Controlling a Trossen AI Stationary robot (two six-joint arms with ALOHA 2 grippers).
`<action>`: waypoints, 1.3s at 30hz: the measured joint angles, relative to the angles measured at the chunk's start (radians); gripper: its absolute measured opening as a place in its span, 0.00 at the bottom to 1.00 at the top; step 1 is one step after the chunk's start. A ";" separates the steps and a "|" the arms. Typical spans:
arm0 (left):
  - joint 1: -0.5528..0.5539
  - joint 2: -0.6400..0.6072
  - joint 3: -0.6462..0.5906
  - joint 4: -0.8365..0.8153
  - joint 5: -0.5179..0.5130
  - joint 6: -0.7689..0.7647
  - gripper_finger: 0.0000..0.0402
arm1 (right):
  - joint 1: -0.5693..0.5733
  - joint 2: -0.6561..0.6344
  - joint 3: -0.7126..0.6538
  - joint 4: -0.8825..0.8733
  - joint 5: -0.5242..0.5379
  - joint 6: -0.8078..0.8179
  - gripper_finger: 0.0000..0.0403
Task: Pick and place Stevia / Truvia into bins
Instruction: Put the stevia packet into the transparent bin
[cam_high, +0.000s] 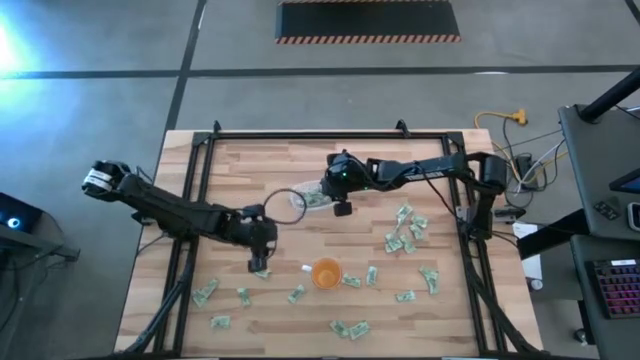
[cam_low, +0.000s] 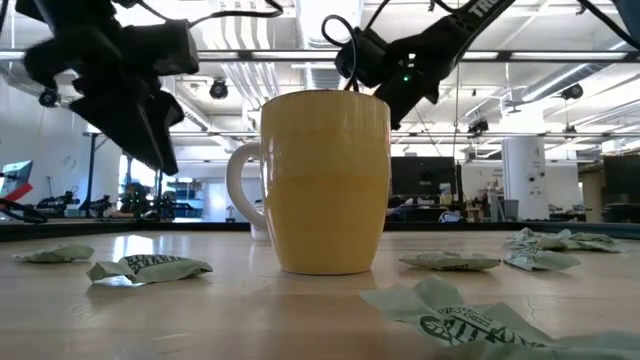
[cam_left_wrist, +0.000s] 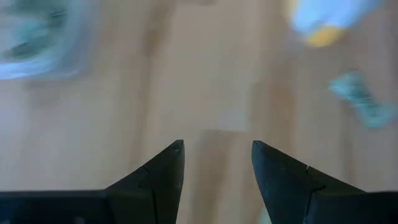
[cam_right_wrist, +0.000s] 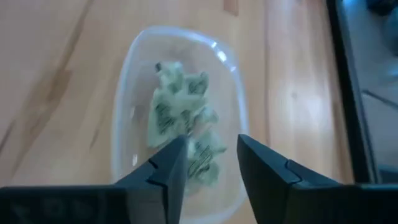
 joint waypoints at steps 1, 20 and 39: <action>-0.012 0.014 0.001 0.013 0.017 -0.009 0.43 | 0.001 -0.007 0.000 -0.019 -0.001 0.001 0.34; -0.112 0.173 -0.005 -0.045 0.191 -0.048 0.43 | 0.008 -0.234 -0.195 -0.149 -0.107 0.051 0.33; -0.112 0.282 0.030 -0.099 0.172 -0.070 0.26 | 0.112 -0.529 -0.406 -0.402 -0.103 0.326 0.30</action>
